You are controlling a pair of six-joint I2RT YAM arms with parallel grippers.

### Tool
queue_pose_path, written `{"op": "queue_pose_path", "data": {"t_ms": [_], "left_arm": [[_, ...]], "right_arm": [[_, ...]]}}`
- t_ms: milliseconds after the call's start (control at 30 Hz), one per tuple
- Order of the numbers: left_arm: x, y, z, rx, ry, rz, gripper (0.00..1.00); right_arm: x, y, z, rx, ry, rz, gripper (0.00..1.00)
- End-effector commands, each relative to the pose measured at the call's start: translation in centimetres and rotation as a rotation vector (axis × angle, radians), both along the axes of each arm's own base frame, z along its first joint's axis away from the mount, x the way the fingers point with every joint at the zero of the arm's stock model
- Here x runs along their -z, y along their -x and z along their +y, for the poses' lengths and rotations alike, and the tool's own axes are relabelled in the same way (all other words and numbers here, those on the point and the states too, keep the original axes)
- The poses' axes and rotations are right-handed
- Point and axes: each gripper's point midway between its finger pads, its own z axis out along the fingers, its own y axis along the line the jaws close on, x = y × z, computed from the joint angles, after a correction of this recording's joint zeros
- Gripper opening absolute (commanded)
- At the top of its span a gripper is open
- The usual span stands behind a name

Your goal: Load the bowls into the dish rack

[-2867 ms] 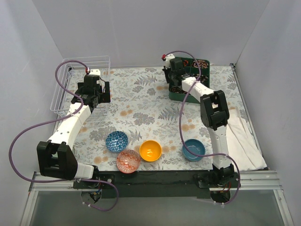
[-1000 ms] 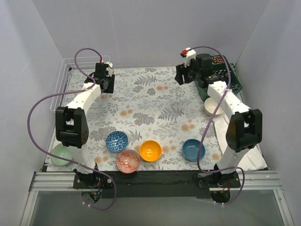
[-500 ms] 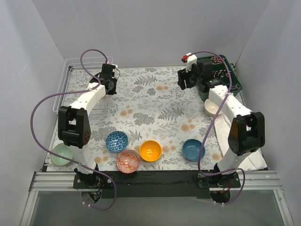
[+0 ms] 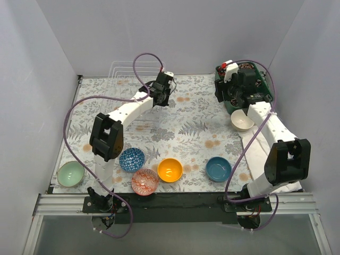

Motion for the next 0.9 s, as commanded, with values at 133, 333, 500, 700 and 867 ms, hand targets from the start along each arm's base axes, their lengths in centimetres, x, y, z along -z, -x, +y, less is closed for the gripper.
{"op": "queue_pose_path", "data": {"t_ms": [133,333,500,700,867], "left_arm": [[-1.3,2.7,-11.3,0.209,0.180,-0.012,0.53],[-7.7,2.8,-12.3,0.269,0.235,-0.110,0.79],[-16.6,2.1,-9.7,0.276,0.191,-0.333,0.85],[-18.7,-0.2,-0.9,0.137,0.065,-0.418,0.89],[-15.0,-1.2,6.6,0.019,-0.026,-0.356,0.90]], "right_arm": [[-1.1,1.3,-1.2,0.011,0.010,-0.036,0.66],[-1.7,0.4,-0.1,-0.004,-0.053,-0.020,0.66],[-1.7,0.4,2.9,-0.035,-0.155,0.032,0.63],[-1.2,1.0,8.4,-0.115,-0.159,0.058,0.73],[0.0,1.2,11.3,-0.110,-0.209,0.131,0.73]]}}
